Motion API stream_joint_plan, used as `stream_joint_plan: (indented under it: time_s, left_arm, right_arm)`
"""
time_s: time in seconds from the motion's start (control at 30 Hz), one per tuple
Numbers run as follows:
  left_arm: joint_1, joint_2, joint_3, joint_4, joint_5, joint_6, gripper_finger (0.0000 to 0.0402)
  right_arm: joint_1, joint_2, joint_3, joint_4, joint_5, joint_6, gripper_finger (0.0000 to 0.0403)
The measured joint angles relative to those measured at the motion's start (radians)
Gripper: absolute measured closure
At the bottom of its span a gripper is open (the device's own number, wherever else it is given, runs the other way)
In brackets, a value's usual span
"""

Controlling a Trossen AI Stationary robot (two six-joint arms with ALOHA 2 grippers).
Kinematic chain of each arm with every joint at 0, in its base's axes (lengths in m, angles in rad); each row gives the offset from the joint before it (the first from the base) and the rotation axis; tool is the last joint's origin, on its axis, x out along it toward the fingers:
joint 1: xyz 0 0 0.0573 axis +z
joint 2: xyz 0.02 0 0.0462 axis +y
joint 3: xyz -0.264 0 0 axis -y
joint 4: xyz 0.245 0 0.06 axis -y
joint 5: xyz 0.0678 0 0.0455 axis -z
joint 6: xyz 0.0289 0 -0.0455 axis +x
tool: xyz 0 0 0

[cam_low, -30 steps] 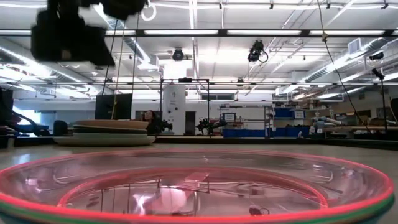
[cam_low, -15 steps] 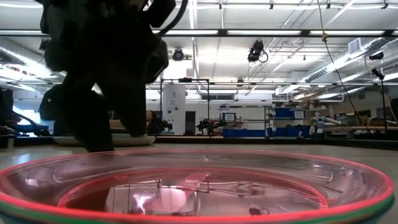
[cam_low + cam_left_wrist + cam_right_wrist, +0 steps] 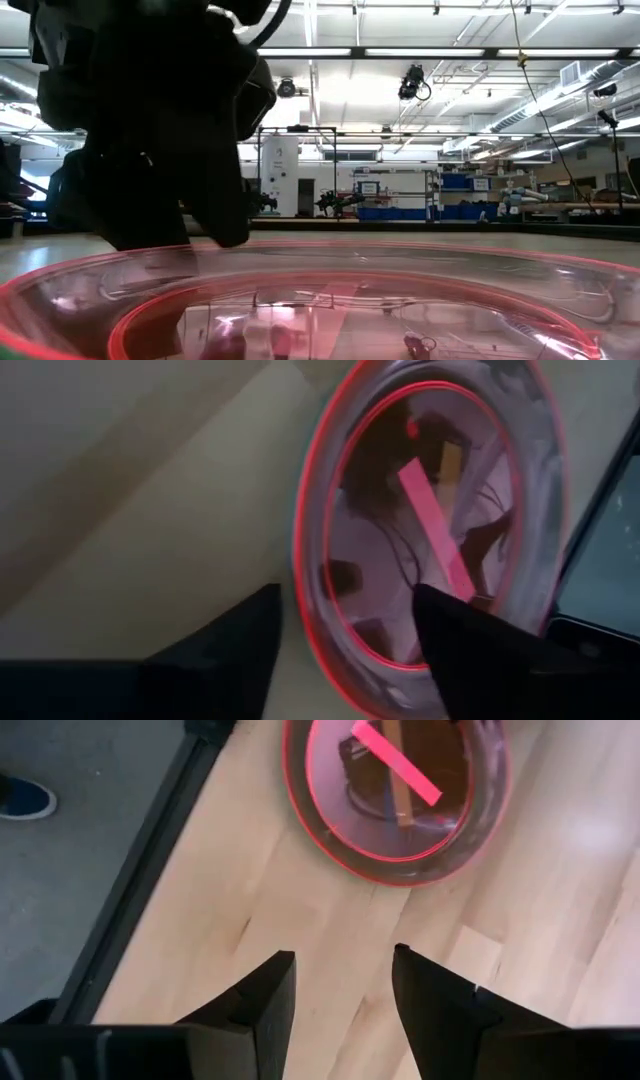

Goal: Stack plastic plates
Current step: Stack the stacked plates on the light pink plate

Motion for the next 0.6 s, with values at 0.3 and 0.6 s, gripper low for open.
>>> stream_joint_plan:
  time_s: [0.3,0.6]
  left_arm:
    - [0.042,0.001,-0.001,-0.062,0.017,-0.016,0.0369]
    - [0.210,-0.049,-0.006,-0.085,0.065,0.058,0.0389]
  right_arm:
    - [-0.016,0.000,-0.021,-0.144,0.048,0.069,0.0229]
    - [0.038,-0.116,-0.065,-0.255,0.239,0.097,0.0229]
